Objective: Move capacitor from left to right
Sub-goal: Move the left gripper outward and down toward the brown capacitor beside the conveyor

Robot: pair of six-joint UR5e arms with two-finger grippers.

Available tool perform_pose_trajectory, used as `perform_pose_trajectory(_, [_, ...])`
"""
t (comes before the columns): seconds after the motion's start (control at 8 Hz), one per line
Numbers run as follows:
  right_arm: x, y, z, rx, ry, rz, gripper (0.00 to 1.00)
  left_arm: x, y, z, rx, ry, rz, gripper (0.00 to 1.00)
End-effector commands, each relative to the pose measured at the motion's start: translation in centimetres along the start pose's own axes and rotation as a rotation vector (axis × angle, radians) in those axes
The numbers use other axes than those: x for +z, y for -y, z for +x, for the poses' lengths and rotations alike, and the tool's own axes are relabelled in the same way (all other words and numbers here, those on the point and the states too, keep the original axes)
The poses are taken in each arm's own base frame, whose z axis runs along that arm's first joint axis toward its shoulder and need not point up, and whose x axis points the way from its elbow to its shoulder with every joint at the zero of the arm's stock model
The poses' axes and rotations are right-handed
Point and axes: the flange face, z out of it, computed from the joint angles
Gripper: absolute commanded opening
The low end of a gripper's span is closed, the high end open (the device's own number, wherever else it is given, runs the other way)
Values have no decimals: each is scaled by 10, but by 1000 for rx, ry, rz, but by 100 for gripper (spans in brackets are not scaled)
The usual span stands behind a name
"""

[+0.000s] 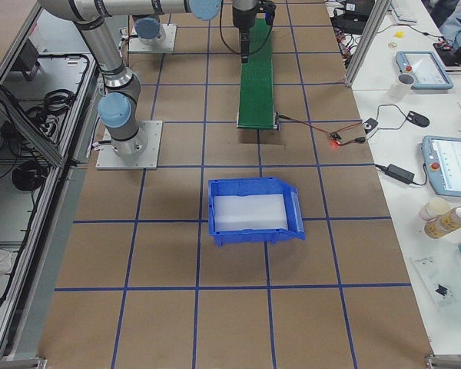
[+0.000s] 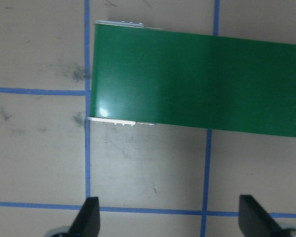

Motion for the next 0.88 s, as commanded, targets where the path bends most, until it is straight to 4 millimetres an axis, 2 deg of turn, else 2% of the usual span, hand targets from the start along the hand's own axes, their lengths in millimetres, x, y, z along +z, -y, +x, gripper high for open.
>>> perform_pose_trajectory(0.0, [0,0,0,0,0,0,100,24,20,-117,58,3,-21,100])
perform_pose_trajectory(0.25, [0,0,0,0,0,-1,100,58,21,-211,94,-12,-48,100])
perform_pose_trajectory(0.38, [0,0,0,0,0,0,100,78,23,-249,109,-15,-51,100])
perform_pose_trajectory(0.62, [1,0,0,0,0,-1,100,119,33,-292,108,-16,-56,100])
perform_pose_trajectory(0.75, [1,0,0,0,0,-1,100,140,31,-313,96,-39,-81,100])
